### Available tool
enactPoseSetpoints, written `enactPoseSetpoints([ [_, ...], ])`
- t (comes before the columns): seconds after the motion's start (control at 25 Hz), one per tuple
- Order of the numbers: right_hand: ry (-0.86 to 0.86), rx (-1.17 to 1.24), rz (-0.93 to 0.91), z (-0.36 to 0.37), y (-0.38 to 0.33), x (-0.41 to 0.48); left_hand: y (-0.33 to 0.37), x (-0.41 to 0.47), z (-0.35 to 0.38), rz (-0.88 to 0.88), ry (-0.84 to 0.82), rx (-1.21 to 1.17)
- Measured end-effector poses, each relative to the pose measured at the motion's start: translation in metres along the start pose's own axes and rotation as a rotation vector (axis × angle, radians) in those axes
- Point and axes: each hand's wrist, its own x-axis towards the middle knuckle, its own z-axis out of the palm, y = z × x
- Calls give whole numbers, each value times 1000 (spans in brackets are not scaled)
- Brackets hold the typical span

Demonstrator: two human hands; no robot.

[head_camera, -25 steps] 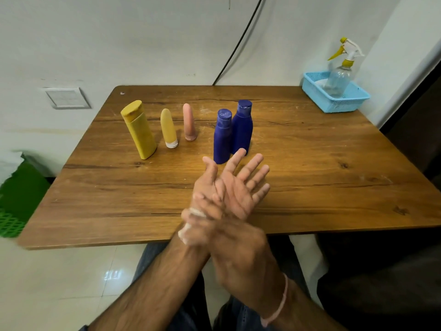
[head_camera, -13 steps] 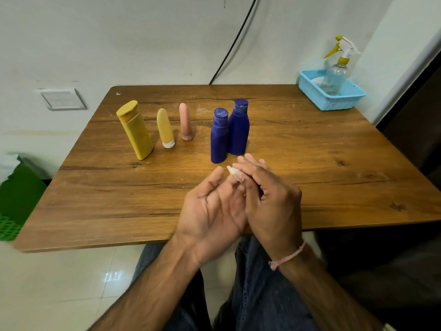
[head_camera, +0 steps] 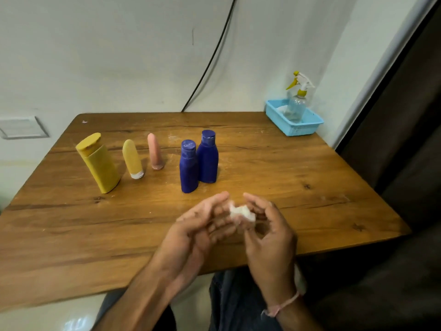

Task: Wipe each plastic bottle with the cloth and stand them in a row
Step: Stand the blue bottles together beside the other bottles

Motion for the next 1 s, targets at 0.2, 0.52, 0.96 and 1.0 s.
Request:
enactPoseSetpoints([
  [0.2, -1, -29, 254, -22, 49, 5, -2, 15, 14, 42, 7, 448],
  [0.52, 17, 243, 540, -57, 69, 14, -15, 45, 27, 138, 41, 767],
  [0.96, 428, 32, 623, -176, 165, 239, -35, 179, 35, 132, 43, 1047],
  [1.0, 447, 7, 631, -185, 176, 265, -35, 190, 35, 154, 51, 1080],
])
